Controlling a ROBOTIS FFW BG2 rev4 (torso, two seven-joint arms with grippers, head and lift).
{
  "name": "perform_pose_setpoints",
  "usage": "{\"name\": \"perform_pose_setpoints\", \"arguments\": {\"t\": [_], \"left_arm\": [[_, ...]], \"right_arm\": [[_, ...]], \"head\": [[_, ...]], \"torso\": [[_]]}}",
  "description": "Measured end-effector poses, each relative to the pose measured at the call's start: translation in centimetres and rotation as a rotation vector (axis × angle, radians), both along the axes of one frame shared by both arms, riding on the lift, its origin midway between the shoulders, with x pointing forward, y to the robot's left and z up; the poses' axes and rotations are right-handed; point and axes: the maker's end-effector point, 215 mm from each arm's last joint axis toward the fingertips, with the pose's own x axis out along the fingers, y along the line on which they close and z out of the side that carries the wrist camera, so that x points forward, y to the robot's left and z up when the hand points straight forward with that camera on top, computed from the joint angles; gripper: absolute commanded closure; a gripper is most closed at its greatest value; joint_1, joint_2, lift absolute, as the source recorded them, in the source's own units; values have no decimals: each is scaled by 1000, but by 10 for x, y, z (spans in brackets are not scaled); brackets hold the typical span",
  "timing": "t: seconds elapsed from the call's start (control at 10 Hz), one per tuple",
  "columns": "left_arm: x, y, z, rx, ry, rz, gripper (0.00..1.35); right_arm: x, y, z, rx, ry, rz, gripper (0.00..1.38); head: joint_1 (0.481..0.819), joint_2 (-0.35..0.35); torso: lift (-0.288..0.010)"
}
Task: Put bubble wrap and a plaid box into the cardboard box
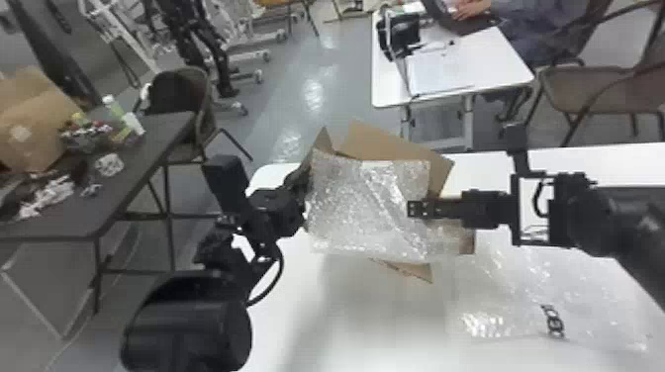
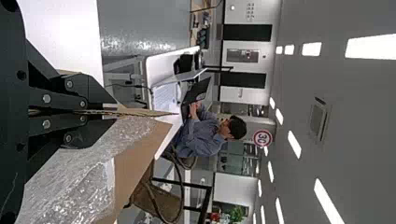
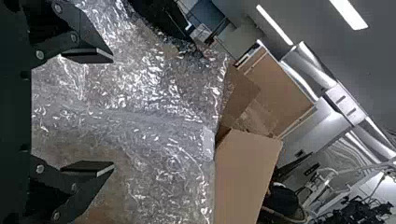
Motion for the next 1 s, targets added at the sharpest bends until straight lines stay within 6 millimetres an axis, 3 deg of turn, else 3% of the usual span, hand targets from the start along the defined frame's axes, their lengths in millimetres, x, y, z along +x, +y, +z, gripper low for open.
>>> {"name": "perform_pose_setpoints", "arguments": {"t": [0.2,0.4,0.5,0.7,1.0], "left_arm": [[-2,2,-2,-2,1,2,1231],[-4,3,-3,-2,1,3,1231],[-5,4,-3,-3,1,5,1231],[-7,6,-3,-10,-3,7,1231],[-11,11,-4,-22,-11,16,1231]], "right_arm": [[4,4,31,3,-50,-54,453],[19,-22,64,-43,-140,-167,460],[28,-46,77,-82,-184,-254,470],[43,-114,90,-185,-235,-499,487],[27,-206,88,-283,-349,-810,489]], "head": [[627,350],[609,350],[599,340],[592,275],[607,199]], "torso": [[-108],[-108],[-108],[-108],[-108]]}}
